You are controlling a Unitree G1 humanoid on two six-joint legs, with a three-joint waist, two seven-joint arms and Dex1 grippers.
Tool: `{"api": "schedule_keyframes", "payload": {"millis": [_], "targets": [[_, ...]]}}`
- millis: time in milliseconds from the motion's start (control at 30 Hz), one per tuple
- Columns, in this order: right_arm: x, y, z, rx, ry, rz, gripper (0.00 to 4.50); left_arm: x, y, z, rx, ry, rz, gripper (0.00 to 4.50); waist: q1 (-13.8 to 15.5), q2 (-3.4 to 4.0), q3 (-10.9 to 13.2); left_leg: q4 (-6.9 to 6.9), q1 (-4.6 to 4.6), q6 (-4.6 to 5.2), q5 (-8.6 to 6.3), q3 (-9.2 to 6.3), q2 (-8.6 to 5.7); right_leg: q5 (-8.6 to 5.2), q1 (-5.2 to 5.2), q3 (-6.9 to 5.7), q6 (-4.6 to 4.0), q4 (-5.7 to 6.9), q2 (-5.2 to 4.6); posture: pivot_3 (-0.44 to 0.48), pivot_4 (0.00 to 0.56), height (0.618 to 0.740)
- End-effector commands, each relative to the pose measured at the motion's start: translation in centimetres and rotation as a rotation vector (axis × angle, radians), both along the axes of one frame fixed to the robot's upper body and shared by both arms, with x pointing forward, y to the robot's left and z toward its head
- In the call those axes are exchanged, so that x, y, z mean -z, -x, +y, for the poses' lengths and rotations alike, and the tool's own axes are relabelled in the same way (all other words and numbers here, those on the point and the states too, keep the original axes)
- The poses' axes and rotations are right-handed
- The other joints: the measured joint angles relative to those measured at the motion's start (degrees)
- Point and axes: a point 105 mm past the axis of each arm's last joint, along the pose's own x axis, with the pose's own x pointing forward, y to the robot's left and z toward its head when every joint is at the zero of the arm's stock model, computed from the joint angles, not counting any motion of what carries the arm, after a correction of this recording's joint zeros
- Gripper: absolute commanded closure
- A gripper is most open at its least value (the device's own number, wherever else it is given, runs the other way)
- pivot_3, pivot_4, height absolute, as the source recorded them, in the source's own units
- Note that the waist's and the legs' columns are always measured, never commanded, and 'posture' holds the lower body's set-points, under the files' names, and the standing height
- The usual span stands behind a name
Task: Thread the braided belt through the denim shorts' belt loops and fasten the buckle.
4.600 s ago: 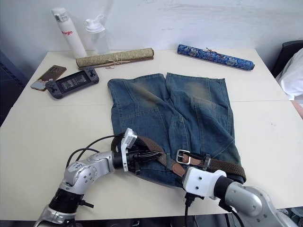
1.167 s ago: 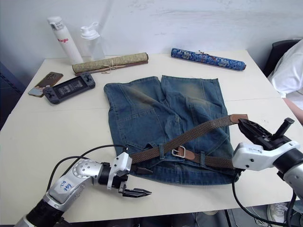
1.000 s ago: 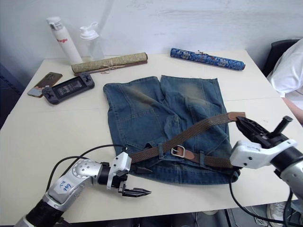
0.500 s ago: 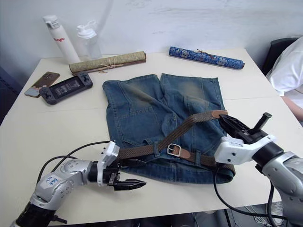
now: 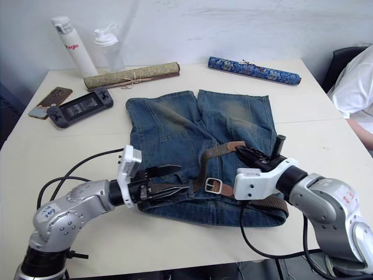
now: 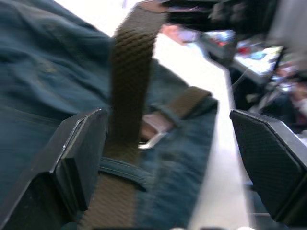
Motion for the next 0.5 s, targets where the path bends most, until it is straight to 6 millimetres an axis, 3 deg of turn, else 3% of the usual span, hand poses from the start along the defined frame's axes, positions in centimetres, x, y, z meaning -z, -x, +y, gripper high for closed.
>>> {"api": "schedule_keyframes", "payload": {"millis": [33,300,500], "targets": [[-0.6,0.2,1.1,-0.003,-0.001,-0.012,4.50,-1.5,-1.0,-1.2,-0.107,-0.097,-0.290,0.05,-0.10,-0.01,0.01,-0.01,-0.01,-0.01,0.00,0.02,0.02,0.00,0.00,0.00,0.00,-0.01,0.01,0.000,0.150,0.737],[-0.8,-0.1,2.0,0.005,-0.018,-0.005,4.50,-2.9,-2.3,-3.1,-0.169,-0.052,-0.429,0.05,0.37,-0.04,0.03,0.01,-0.09,0.02,-0.01,0.05,0.05,0.00,-0.06,-0.01,0.00,-0.05,-0.02,0.000,0.150,0.737],[-1.0,-0.1,2.4,0.004,-0.029,-0.018,4.50,-4.2,-2.5,-3.9,-0.151,-0.017,-0.441,0.05,0.40,-0.05,0.04,0.04,-0.12,0.02,-0.01,0.04,0.05,0.00,-0.08,-0.03,0.00,0.00,-0.01,0.000,0.150,0.737]]}}
